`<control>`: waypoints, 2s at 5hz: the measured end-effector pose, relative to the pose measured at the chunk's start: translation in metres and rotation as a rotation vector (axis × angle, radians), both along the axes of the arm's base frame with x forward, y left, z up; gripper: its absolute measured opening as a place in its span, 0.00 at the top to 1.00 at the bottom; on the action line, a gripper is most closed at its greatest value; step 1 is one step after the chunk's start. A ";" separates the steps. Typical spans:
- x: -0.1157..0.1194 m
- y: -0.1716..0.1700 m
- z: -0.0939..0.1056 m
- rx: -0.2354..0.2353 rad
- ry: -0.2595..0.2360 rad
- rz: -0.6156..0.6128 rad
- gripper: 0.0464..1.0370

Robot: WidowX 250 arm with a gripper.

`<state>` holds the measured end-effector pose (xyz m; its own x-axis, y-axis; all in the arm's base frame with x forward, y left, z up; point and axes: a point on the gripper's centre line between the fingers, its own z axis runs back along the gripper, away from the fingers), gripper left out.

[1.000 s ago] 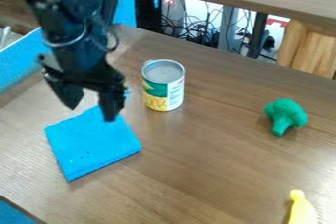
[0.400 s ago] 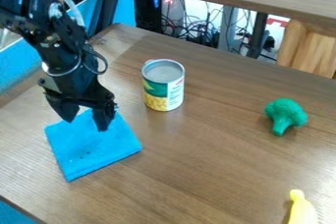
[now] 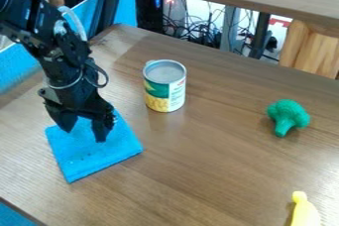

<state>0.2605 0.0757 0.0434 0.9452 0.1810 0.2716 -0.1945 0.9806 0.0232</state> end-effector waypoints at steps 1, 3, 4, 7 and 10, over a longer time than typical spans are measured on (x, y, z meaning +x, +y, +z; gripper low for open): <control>0.000 -0.017 -0.006 -0.007 0.022 -0.039 0.04; -0.003 -0.063 -0.013 -0.009 0.041 -0.145 0.04; -0.005 -0.085 -0.014 -0.016 0.045 -0.193 0.04; -0.020 -0.153 -0.015 -0.028 0.051 -0.342 0.04; -0.036 -0.197 -0.011 -0.033 0.056 -0.417 0.04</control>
